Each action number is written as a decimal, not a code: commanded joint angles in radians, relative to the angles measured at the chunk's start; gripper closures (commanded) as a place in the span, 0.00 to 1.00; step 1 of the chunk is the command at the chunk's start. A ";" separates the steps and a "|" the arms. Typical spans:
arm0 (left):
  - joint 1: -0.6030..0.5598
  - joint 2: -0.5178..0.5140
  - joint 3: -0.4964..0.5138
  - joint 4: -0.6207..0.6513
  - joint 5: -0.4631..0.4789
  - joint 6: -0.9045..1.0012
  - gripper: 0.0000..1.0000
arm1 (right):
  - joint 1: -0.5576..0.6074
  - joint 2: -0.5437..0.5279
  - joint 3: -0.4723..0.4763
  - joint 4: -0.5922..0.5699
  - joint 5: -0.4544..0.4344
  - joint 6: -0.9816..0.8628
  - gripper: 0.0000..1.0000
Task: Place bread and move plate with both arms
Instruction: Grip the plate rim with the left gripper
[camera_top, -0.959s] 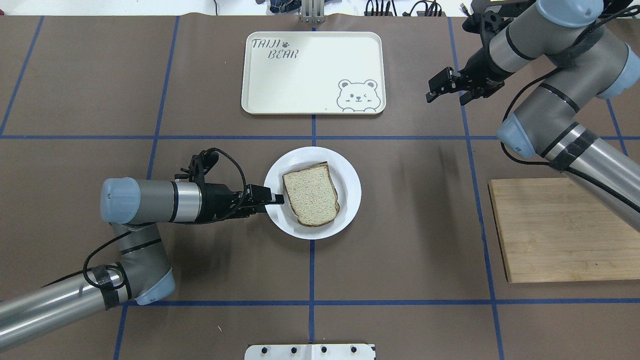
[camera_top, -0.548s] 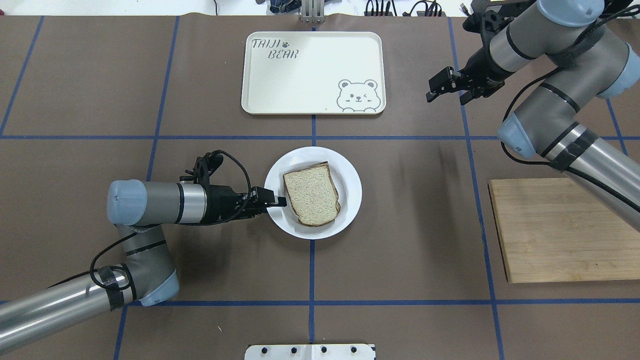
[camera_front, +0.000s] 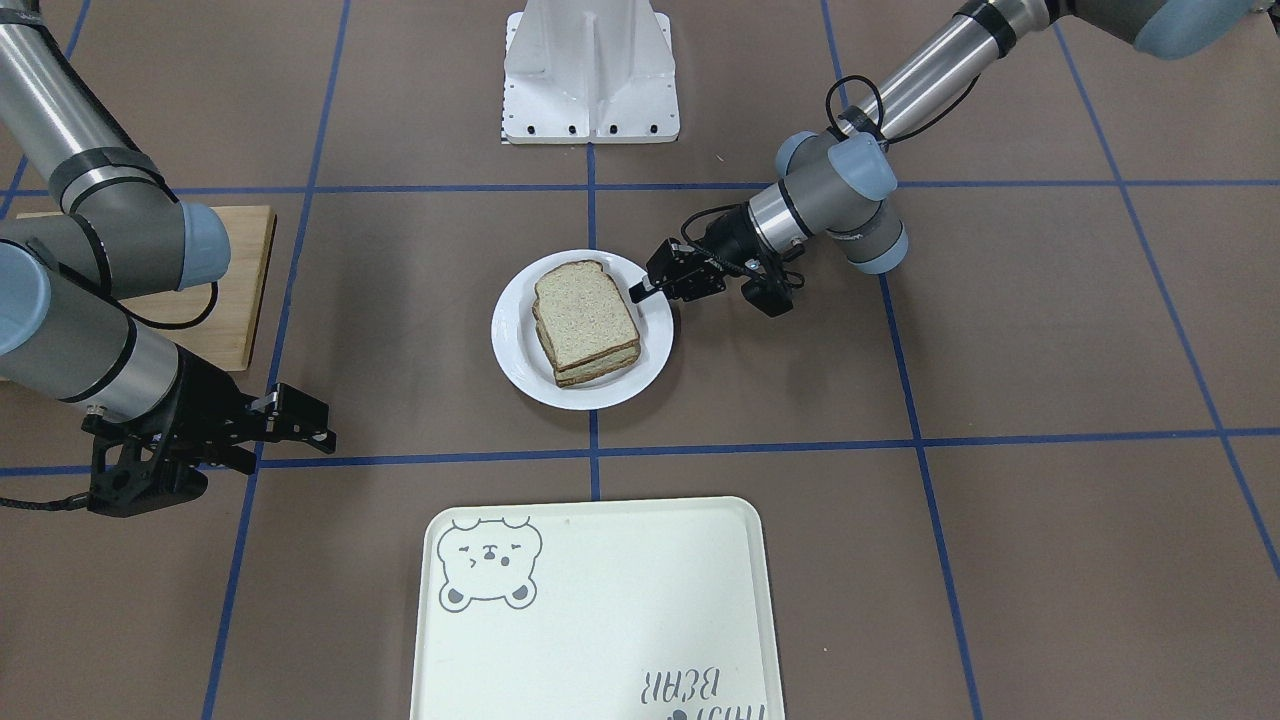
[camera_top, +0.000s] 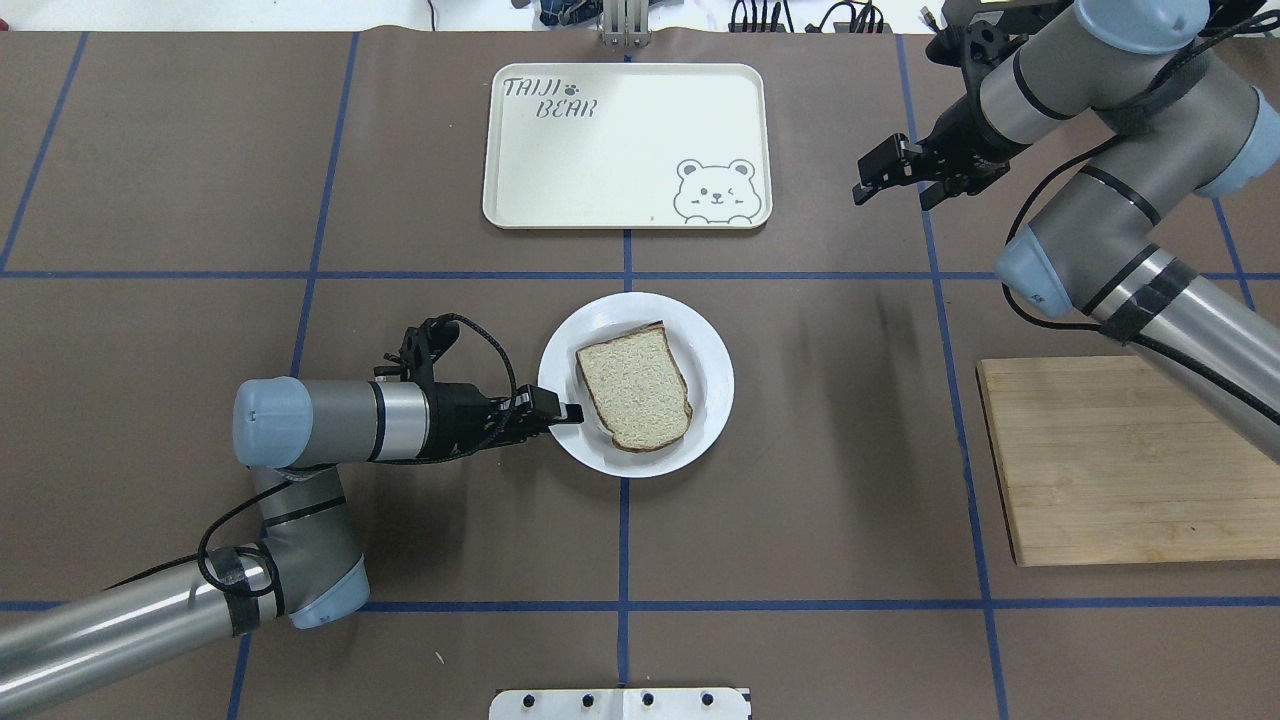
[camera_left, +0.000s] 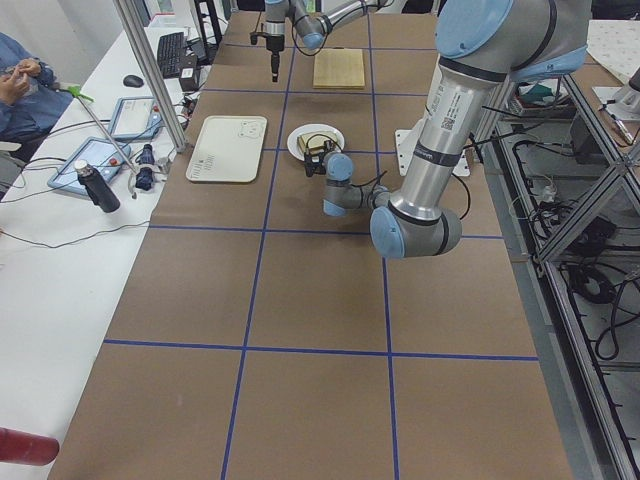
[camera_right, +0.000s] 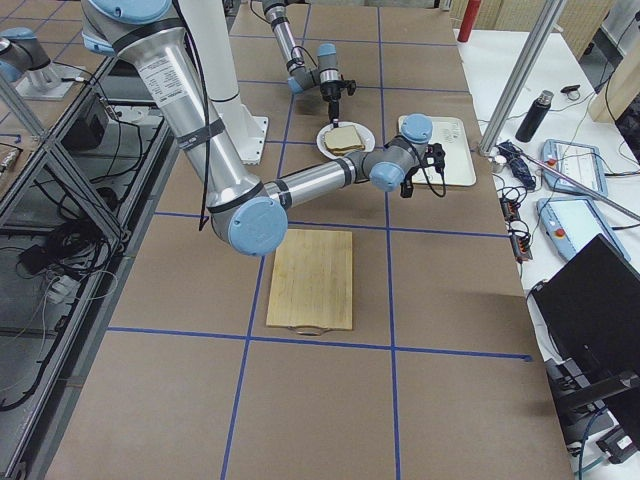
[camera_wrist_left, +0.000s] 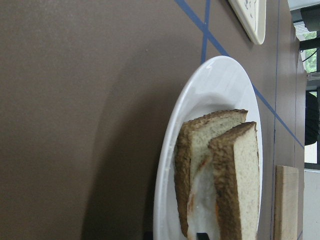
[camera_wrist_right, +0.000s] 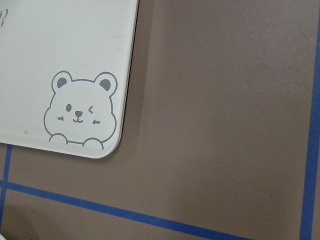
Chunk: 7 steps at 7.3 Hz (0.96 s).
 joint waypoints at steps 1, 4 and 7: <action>0.006 -0.007 0.009 0.001 0.004 0.000 0.63 | 0.000 0.001 0.000 0.000 0.000 0.000 0.00; 0.012 -0.018 0.015 0.001 0.023 0.000 0.90 | -0.002 0.002 0.000 0.000 0.000 0.000 0.00; 0.008 -0.045 0.008 -0.044 0.058 -0.011 1.00 | 0.002 0.004 0.003 0.000 0.001 0.000 0.00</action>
